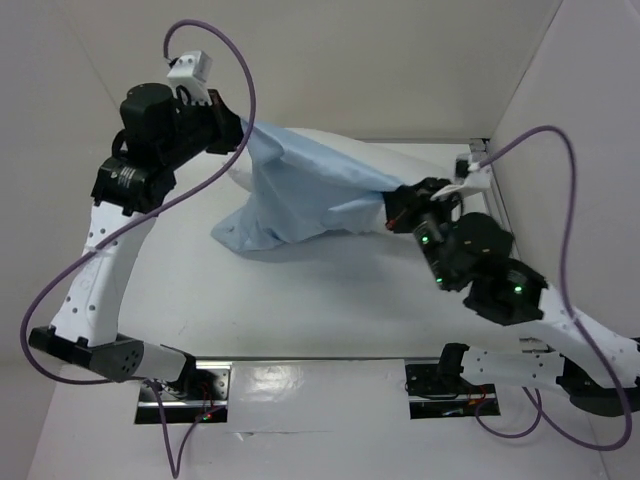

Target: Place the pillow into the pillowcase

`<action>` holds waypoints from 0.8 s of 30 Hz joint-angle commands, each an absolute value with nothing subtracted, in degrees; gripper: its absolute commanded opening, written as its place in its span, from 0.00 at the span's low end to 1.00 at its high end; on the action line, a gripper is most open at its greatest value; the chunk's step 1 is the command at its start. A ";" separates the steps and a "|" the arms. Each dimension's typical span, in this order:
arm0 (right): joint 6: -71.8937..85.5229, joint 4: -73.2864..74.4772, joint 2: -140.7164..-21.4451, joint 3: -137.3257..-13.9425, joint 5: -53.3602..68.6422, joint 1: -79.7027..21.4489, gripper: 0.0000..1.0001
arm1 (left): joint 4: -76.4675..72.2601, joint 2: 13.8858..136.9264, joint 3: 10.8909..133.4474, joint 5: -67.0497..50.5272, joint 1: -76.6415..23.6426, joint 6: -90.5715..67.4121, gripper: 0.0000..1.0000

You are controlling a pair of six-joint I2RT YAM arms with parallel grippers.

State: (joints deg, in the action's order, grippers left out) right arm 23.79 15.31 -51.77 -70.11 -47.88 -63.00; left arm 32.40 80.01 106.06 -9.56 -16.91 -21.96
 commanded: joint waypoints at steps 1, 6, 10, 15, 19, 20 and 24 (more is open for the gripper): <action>8.19 17.58 -51.06 -85.55 -40.88 -63.02 0.00 | 28.21 72.96 113.89 -11.25 -16.35 -25.04 0.00; 1.25 9.26 -52.46 -95.78 -27.63 -63.02 0.00 | 29.71 70.50 124.34 -9.67 -16.35 -25.05 0.00; -2.36 3.37 -56.23 -98.17 -23.56 -63.02 0.00 | 29.71 69.43 126.21 -6.52 -16.35 -23.83 0.00; -9.30 -1.93 -65.63 -102.73 -26.18 -63.02 0.00 | 33.48 71.71 126.21 2.00 -16.35 -22.59 0.00; -15.98 -5.00 -76.35 -107.92 -29.71 -63.02 0.00 | 36.11 76.97 126.21 10.01 -15.74 -20.48 0.00; -18.43 -5.01 -80.90 -109.23 -29.71 -63.02 0.00 | 36.65 77.95 126.21 12.54 -14.86 -20.48 0.00; -21.01 -2.48 -93.03 -119.76 -27.79 -60.05 0.00 | 38.40 83.05 126.21 15.47 -10.47 -19.78 0.00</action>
State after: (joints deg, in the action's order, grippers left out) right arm -15.31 -1.93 -86.48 -113.67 -28.12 -62.54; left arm 36.01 80.03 126.61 9.19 -13.28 -21.32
